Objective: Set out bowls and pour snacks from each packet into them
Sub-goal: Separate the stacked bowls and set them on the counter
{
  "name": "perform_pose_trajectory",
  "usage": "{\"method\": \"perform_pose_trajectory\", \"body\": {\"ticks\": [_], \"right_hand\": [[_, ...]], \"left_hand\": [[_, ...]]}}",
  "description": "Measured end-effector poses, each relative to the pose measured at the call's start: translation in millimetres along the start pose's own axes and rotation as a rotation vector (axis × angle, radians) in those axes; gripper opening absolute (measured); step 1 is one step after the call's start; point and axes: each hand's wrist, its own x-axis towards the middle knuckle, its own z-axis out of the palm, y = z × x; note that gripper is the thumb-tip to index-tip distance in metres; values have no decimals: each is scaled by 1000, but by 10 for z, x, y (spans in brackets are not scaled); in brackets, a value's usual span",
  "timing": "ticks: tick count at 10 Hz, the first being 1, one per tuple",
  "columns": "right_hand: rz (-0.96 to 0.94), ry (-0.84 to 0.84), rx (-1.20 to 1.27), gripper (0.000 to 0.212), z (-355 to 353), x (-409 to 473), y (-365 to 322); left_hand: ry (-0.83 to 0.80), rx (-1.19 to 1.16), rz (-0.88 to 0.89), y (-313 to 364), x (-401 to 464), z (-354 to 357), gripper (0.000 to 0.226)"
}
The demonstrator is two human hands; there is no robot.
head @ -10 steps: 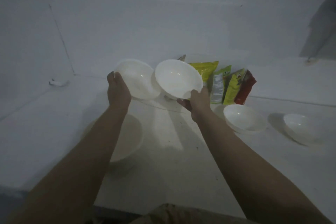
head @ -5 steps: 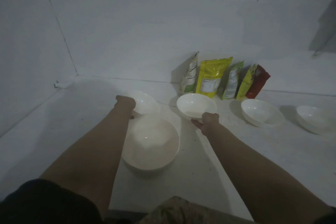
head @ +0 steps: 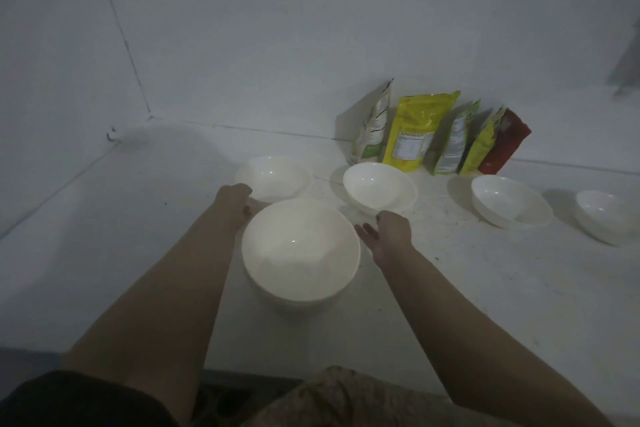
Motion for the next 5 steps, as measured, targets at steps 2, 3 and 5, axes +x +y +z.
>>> {"method": "perform_pose_trajectory", "body": {"ticks": [2,3,5], "right_hand": [[-87,-356,-312,20,18,-398,101],[-273,-422,-470,16,-24,-468,201],[-362,-355,-458,31,-201,-414,258]], "left_hand": [[-259,-90,20,-411,-468,-273,27],[-321,-108,60,-611,-700,-317,14],[-383,-215,142,-681,-1021,-235,26]]}}
